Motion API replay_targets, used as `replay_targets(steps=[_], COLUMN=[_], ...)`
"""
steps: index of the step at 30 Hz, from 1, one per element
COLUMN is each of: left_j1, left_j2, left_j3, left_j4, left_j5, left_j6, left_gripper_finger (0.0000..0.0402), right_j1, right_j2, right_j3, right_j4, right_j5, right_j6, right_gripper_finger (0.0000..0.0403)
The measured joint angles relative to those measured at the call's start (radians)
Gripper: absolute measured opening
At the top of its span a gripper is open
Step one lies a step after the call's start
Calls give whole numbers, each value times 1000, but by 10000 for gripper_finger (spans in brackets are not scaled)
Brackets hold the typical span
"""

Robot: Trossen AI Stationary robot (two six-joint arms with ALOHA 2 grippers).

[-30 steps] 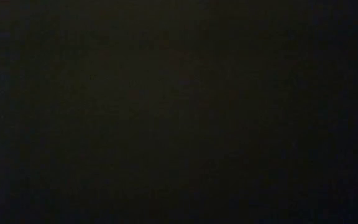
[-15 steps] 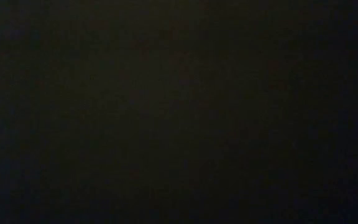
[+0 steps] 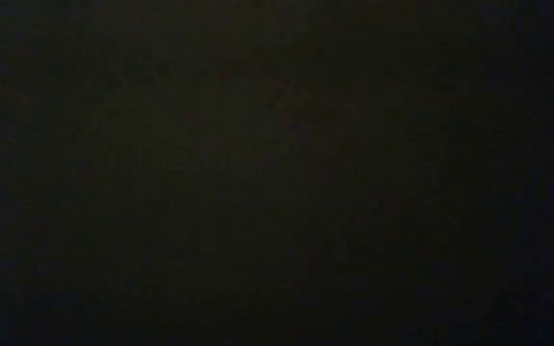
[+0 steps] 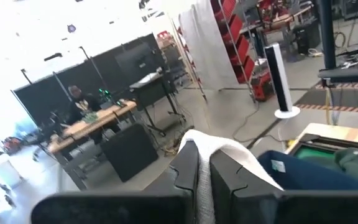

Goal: Sort clothes
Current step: Put the white shirt into the blue laundry bin

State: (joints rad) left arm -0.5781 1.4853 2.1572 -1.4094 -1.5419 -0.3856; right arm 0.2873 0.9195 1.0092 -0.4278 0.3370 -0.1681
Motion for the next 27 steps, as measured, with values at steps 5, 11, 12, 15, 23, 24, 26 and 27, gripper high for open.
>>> replay_targets(steps=[5,11,12,15,23,24,26,27], left_j1=[-1,-1,-1,-1,0,0,-1,-1], left_j2=[56,95,95,99,120,117,113,112], left_j3=[118,175,170,180,198,199,198,199], left_j4=[191,472,530,689,1052,1096,1165,1189], left_j5=[-21,-34,-32,-28,36,51,74,85], left_j6=[300,666,730,897,1227,1262,1328,1354], left_gripper_finger=[0,0,0,0,0,0,0,0], right_j1=[0,0,0,0,0,0,0,0], right_j2=[0,0,0,1,1,1,1,1], right_j3=[0,0,0,0,0,0,0,0], right_j4=[10,18,18,22,48,51,51,51], right_j5=[0,0,0,0,0,0,0,0], right_j6=[-7,-8,-8,-10,-17,-19,-26,-26], right_gripper_finger=[13,13,13,13,13,13,13,13])
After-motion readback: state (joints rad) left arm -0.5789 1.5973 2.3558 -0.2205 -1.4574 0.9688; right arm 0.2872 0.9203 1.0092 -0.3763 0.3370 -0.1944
